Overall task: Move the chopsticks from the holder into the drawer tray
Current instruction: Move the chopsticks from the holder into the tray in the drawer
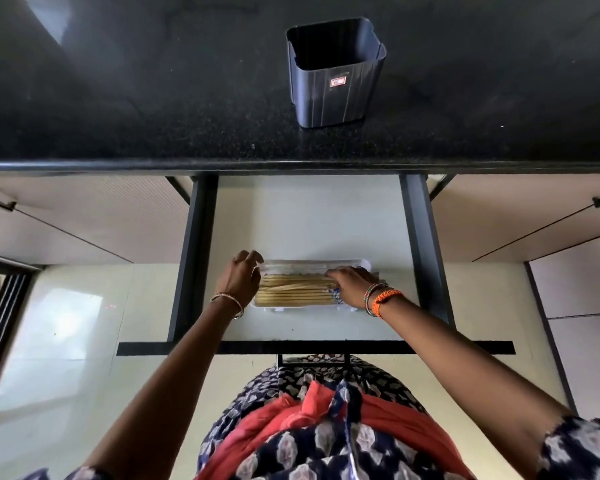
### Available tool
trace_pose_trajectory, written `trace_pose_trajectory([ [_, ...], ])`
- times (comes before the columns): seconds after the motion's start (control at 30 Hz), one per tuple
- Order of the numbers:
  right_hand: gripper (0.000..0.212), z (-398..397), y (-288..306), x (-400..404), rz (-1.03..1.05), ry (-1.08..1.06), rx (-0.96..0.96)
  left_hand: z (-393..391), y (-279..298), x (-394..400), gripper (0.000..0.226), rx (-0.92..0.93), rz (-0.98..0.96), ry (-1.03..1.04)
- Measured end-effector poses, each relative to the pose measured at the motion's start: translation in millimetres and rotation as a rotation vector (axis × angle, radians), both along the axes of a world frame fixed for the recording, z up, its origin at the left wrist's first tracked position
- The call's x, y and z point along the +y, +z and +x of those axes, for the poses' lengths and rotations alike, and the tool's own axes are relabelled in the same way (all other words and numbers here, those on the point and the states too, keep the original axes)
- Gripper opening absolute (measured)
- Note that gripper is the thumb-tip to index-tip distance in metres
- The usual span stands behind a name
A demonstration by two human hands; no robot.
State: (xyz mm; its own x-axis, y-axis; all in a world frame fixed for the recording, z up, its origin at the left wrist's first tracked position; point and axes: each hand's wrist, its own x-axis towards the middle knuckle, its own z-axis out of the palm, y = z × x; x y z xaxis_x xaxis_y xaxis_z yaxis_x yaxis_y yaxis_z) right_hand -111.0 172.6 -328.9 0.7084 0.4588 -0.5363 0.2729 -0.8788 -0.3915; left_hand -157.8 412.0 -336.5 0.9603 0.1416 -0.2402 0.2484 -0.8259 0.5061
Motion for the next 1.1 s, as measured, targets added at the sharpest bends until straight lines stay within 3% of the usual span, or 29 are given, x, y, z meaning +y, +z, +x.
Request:
trace_pose_trajectory([
  [0.23, 0.033, -1.1, -13.2, 18.1, 0.025, 0.05, -0.068, -3.1, 3.1, -12.0, 0.037, 0.104, -0.047, 0.231],
  [0.57, 0.025, -8.6, -12.1, 18.9, -0.014, 0.146, -0.038, -5.5, 5.7, -5.5, 0.019, 0.205, -0.029, 0.436],
  [0.77, 0.051, -13.8, -4.7, 12.8, -0.06, 0.2, 0.068, -7.4, 5.0, -5.5, 0.022, 0.198, -0.065, 0.433],
  [0.93, 0.076, -17.3, 0.7, -3.4, -0.082, 0.294, -0.162, -14.5, 7.0, -6.6, 0.03, 0.232, -0.117, 0.336],
  [1.03, 0.083, -17.2, 1.4, -16.9, -0.059, 0.216, -0.3, -22.8, 7.8, -8.9, 0.039, 0.231, -0.115, 0.267],
  [1.1, 0.093, -17.2, 0.1, -25.5, -0.098, 0.136, -0.272, -27.7, 7.3, -9.9, 0.041, 0.221, -0.1, 0.25],
])
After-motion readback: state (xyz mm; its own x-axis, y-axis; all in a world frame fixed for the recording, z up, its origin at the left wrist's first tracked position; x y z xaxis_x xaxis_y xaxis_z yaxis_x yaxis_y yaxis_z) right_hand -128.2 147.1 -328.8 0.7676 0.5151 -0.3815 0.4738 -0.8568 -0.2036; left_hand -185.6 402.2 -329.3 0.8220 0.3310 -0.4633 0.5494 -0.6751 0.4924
